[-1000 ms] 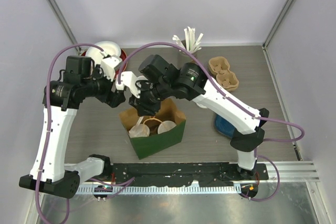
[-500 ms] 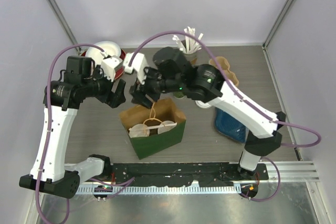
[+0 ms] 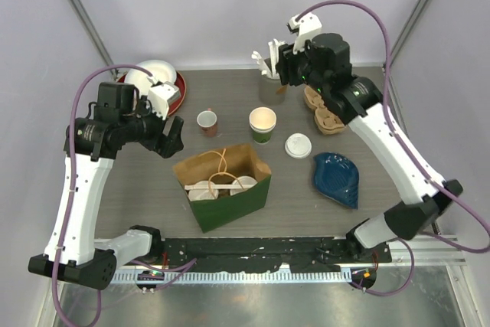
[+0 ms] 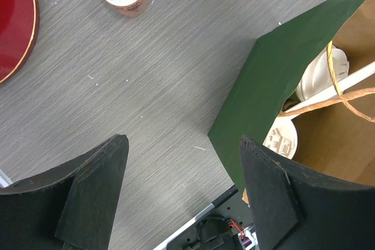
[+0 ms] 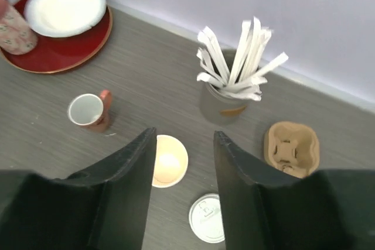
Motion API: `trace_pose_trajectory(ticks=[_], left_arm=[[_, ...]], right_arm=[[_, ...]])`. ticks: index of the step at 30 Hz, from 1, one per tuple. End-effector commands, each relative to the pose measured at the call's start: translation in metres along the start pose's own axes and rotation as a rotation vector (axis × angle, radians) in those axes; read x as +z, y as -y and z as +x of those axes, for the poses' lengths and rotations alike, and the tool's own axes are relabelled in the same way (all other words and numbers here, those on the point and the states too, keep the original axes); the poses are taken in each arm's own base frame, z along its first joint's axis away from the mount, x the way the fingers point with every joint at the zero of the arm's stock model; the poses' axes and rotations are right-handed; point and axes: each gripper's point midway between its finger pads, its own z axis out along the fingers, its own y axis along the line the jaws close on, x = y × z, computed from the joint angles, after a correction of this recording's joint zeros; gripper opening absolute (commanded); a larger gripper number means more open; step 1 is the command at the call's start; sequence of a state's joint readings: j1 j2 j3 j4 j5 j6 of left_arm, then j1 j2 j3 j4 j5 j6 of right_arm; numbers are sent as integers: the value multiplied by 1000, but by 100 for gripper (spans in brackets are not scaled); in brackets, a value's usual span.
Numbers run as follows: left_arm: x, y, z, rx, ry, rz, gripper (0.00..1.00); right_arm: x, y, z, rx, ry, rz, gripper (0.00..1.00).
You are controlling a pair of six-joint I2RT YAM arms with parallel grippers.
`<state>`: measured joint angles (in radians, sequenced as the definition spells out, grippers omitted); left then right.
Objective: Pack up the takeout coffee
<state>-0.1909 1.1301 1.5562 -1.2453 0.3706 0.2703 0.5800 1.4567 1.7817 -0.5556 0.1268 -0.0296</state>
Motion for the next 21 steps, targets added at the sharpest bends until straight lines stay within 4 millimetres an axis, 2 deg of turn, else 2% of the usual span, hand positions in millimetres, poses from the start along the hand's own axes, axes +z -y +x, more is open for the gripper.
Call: trace_pose_trajectory(ticks=[1,2,3,5,6,8,9,11,12,13,16,21], left_arm=[[-1,-3,-6,19,33,-7,80],[-1,-3,-6,20,32,-9,80],[-1,-3,-6,19,29,-9,80],[-1,-5,-6,19,26,-15,80],[0,-6,-5,17,21,-17,80],[1,-7,-5,16,15,-23,80],[1,-8,-5,15,14,-26,80],[2,-9,-4,19,8,-29,80],[1,-10,-5,17,8,-35,80],[1,-10,-5,22,10,-36,80],[2,-10,-6,21,3,-33,80],[3,-12,-8,25,-3,-32,80]], right_arm=[[53,24,32,-13,-36,60,40],[68,23,44,-23,-59,54,36],[74,20,45,-33,-57,39,34],[88,13,42,-64,-42,-5,33],[103,11,55,-76,-72,-16,33],[119,14,62,-114,-89,-13,31],[135,15,82,-125,-137,-23,30],[147,25,87,-117,-164,-27,29],[161,28,105,-118,-204,-25,29],[164,31,100,-118,-199,-19,29],[181,37,108,-127,-212,-9,29],[197,43,123,-155,-245,13,30]])
